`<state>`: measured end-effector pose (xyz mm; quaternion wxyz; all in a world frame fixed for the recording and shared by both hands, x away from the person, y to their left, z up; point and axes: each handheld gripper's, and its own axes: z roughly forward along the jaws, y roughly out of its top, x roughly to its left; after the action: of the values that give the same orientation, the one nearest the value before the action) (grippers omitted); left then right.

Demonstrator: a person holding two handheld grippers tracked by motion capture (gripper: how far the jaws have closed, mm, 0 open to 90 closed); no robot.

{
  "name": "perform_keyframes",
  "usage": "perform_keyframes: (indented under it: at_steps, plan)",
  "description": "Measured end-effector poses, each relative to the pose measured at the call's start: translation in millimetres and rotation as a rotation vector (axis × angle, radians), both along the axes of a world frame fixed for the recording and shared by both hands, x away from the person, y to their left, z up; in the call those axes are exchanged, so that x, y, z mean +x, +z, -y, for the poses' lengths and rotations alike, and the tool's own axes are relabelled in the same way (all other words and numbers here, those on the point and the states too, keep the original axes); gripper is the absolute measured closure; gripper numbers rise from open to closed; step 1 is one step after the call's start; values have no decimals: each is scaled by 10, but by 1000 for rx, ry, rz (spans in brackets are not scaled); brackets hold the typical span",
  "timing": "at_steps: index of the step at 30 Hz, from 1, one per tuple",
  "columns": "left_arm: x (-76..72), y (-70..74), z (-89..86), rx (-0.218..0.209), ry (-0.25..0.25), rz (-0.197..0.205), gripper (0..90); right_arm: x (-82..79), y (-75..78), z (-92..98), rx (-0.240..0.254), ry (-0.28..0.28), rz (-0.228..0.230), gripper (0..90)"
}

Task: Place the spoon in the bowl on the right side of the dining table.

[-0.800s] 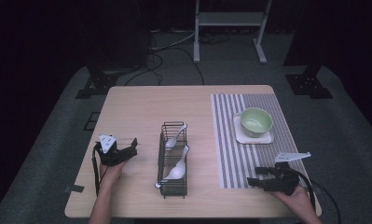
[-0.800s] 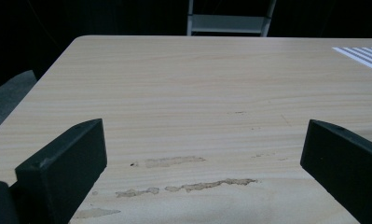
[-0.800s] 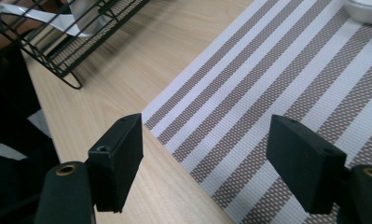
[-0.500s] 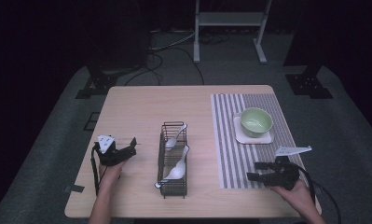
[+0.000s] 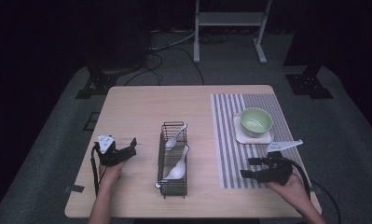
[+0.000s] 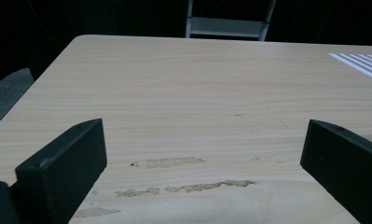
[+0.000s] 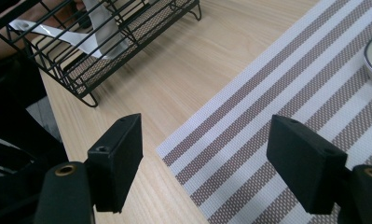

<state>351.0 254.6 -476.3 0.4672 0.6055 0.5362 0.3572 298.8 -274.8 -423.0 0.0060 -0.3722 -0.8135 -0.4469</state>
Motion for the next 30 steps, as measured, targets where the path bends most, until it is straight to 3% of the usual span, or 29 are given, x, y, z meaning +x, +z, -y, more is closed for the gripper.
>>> perform_keyframes:
  at_steps: [7, 18, 30]
  plan:
    - [-8, 0, 1, 2, -3, 2, 0, 38, 114, -159, -34, 38, 16, 259]
    - [-4, 1, -6, -6, 1, -5, 0, 85, 281, -321, -40, 83, 34, 259]
    - [-6, 2, -6, -2, -3, -5, 0, 131, 366, -511, -48, 131, 24, 258]
